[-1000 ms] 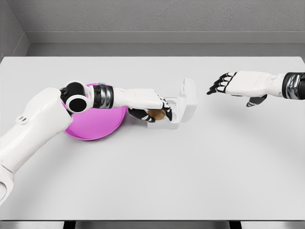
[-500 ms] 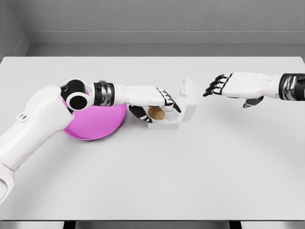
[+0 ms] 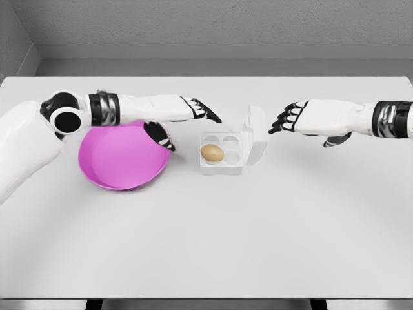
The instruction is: Pack egg into the box and close the box lid
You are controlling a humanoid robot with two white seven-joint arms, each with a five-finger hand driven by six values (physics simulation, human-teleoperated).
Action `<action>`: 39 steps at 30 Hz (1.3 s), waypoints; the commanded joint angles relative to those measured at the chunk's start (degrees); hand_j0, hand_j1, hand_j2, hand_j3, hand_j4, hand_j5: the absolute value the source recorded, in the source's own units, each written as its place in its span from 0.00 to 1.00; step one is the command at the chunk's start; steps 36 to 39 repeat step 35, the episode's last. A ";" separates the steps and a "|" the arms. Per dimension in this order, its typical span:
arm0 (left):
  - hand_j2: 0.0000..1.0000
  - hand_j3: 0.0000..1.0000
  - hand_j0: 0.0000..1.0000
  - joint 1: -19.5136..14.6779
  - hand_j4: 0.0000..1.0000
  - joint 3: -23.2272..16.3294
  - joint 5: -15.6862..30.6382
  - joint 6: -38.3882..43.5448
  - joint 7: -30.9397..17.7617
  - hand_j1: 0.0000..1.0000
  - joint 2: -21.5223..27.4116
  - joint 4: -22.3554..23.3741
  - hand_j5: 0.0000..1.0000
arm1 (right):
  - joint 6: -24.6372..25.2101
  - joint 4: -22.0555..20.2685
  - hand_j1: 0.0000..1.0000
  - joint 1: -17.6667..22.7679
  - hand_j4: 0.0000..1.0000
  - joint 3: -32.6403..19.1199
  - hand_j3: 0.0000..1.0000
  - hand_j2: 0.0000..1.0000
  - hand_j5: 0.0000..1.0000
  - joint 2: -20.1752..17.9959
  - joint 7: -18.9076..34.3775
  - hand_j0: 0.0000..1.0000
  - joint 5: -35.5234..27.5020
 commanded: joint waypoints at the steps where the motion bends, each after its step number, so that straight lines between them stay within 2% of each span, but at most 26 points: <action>1: 1.00 1.00 1.00 0.00 1.00 0.49 2.57 0.12 0.06 1.00 7.47 -0.28 1.00 | 0.14 -0.48 1.00 0.00 1.00 0.16 1.00 1.00 1.00 -0.01 -0.02 1.00 -0.22; 4: 1.00 1.00 1.00 -0.97 1.00 0.75 3.80 0.12 0.06 1.00 9.76 -0.19 1.00 | 0.14 -1.80 1.00 0.09 1.00 0.16 1.00 1.00 1.00 -0.01 -0.02 1.00 -0.22; 5: 1.00 1.00 1.00 -0.88 1.00 2.50 5.29 0.12 0.06 1.00 11.34 0.07 1.00 | 0.14 -2.07 1.00 0.09 1.00 0.25 1.00 1.00 1.00 -0.01 -0.02 1.00 -0.22; 7: 1.00 1.00 1.00 -0.70 1.00 3.21 7.67 0.12 0.06 1.00 15.03 0.25 1.00 | 0.14 -3.56 1.00 0.09 1.00 0.87 1.00 1.00 1.00 -0.01 -0.02 1.00 -0.22; 10: 1.00 1.00 1.00 -0.70 1.00 3.39 7.93 0.12 0.06 1.00 15.47 0.43 1.00 | 0.14 -6.11 1.00 0.09 1.00 1.39 1.00 1.00 1.00 -0.01 -0.02 1.00 -0.22; 12: 1.00 1.00 1.00 -0.62 1.00 3.30 8.64 0.12 0.06 1.00 18.37 -0.10 1.00 | 0.14 -7.34 1.00 0.09 1.00 1.48 1.00 1.00 1.00 -0.01 -0.02 1.00 -0.23; 16: 1.00 1.00 1.00 -0.53 1.00 3.30 8.90 0.12 0.06 1.00 18.46 -0.01 1.00 | 0.14 -9.18 1.00 0.09 1.00 1.39 1.00 1.00 1.00 0.69 -0.02 1.00 -0.49; 22: 1.00 1.00 1.00 -0.53 1.00 3.30 9.08 0.12 0.06 1.00 18.37 0.25 1.00 | 0.14 -9.27 1.00 -0.88 1.00 1.66 1.00 1.00 1.00 4.56 -0.02 1.00 -0.49; 25: 1.00 1.00 1.00 -0.44 1.00 3.30 9.08 0.12 0.06 1.00 18.29 0.34 1.00 | 0.14 -9.18 1.00 -1.58 1.00 2.62 1.00 1.00 1.00 5.26 -0.02 1.00 -0.49; 28: 1.00 1.00 1.00 -0.53 1.00 3.30 9.08 0.12 0.06 1.00 18.29 0.34 1.00 | 0.14 -7.87 1.00 -1.76 1.00 -0.53 1.00 1.00 1.00 4.56 -0.02 1.00 -2.07; 31: 1.00 1.00 1.00 -0.62 1.00 3.30 9.25 0.12 0.06 1.00 18.29 0.51 1.00 | 0.14 -1.63 1.00 0.26 1.00 -8.18 1.00 1.00 1.00 1.04 -0.02 1.00 -6.02; 32: 1.00 1.00 1.00 -0.62 1.00 3.30 9.25 0.12 0.06 1.00 18.29 0.86 1.00 | 0.14 0.83 1.00 0.79 1.00 -8.89 1.00 1.00 1.00 1.04 -0.02 1.00 -8.13; 35: 1.00 1.00 1.00 -0.62 1.00 3.39 9.25 0.12 0.15 1.00 18.02 6.22 1.00 | 0.14 1.45 1.00 0.97 1.00 -8.89 1.00 1.00 1.00 0.96 -0.02 1.00 -8.75; 39: 1.00 1.00 1.00 -0.62 1.00 3.39 9.25 0.12 0.15 1.00 18.02 6.22 1.00 | 0.14 1.45 1.00 0.97 1.00 -8.89 1.00 1.00 1.00 0.96 -0.02 1.00 -8.75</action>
